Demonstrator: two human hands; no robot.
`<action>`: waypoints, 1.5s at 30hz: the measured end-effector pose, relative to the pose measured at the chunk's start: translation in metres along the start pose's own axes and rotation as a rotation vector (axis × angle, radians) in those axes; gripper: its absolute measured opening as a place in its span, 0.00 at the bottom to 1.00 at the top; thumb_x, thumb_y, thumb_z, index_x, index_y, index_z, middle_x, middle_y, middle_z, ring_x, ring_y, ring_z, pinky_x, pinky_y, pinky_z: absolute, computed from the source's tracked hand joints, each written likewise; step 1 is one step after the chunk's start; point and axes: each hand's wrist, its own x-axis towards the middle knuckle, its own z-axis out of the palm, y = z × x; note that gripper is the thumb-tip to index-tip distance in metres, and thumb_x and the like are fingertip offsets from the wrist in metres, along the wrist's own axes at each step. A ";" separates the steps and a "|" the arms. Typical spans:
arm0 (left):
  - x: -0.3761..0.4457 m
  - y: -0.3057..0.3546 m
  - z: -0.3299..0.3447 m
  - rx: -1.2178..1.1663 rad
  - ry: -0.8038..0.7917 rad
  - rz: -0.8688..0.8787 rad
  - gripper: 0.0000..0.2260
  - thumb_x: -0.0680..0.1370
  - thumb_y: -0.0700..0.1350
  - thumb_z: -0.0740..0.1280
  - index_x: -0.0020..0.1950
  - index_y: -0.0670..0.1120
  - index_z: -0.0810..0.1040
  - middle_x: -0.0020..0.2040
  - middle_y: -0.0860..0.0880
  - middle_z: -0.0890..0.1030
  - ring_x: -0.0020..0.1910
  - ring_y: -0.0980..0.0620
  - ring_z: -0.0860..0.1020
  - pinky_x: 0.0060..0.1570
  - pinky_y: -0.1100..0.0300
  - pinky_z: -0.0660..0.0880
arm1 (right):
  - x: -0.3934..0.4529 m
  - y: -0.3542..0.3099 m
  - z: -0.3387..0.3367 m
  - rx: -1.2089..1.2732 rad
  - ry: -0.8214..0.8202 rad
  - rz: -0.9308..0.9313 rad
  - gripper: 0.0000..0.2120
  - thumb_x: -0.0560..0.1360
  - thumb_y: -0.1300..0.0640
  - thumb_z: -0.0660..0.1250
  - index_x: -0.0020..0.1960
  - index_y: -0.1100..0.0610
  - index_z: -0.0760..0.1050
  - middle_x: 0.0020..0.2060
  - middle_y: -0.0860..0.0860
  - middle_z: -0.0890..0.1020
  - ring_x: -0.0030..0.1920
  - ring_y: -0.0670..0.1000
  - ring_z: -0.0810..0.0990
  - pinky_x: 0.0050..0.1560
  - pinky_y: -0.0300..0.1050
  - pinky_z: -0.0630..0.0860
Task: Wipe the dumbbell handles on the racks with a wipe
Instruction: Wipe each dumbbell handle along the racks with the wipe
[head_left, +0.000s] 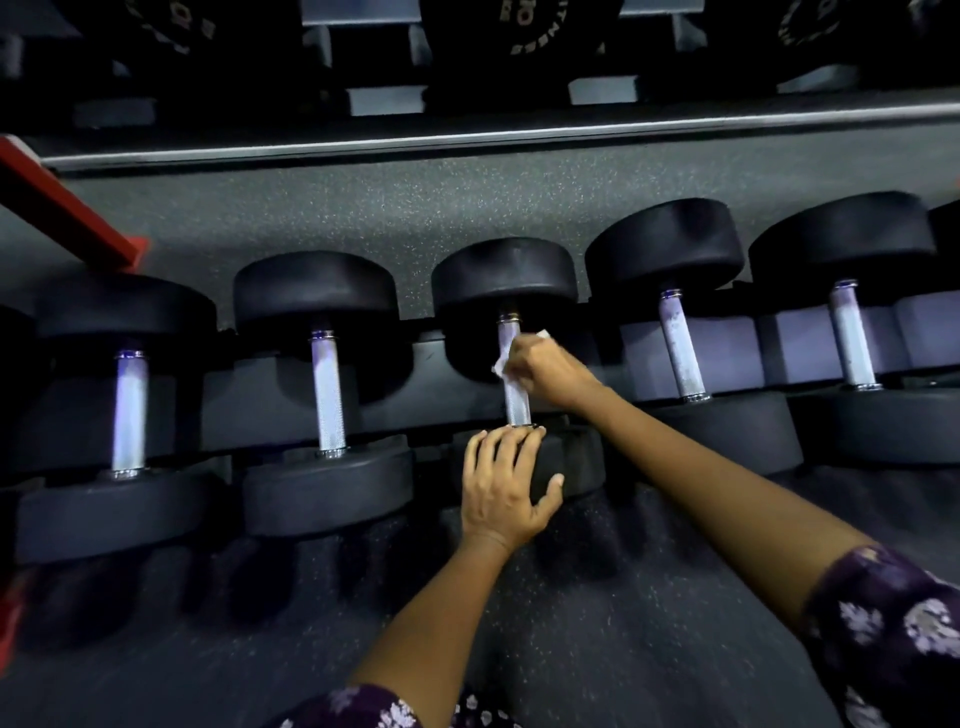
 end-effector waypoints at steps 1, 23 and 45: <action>0.000 0.001 0.000 0.002 -0.003 -0.004 0.21 0.74 0.55 0.61 0.60 0.43 0.78 0.53 0.45 0.80 0.55 0.47 0.73 0.61 0.48 0.66 | 0.009 0.001 -0.005 0.047 0.061 0.092 0.06 0.70 0.67 0.67 0.45 0.65 0.81 0.43 0.63 0.79 0.45 0.63 0.79 0.45 0.51 0.74; 0.003 0.003 -0.003 -0.022 -0.051 -0.043 0.21 0.73 0.55 0.61 0.60 0.45 0.73 0.52 0.45 0.80 0.51 0.45 0.76 0.58 0.47 0.71 | 0.018 -0.024 -0.014 -0.290 -0.124 0.079 0.13 0.75 0.67 0.57 0.56 0.64 0.76 0.57 0.58 0.72 0.57 0.60 0.73 0.45 0.51 0.73; 0.002 0.003 -0.003 -0.028 -0.058 -0.046 0.20 0.74 0.56 0.60 0.61 0.46 0.73 0.51 0.45 0.81 0.50 0.47 0.75 0.57 0.48 0.71 | 0.004 -0.020 0.002 0.910 0.561 0.719 0.12 0.69 0.68 0.70 0.52 0.67 0.75 0.49 0.59 0.81 0.47 0.50 0.81 0.42 0.25 0.72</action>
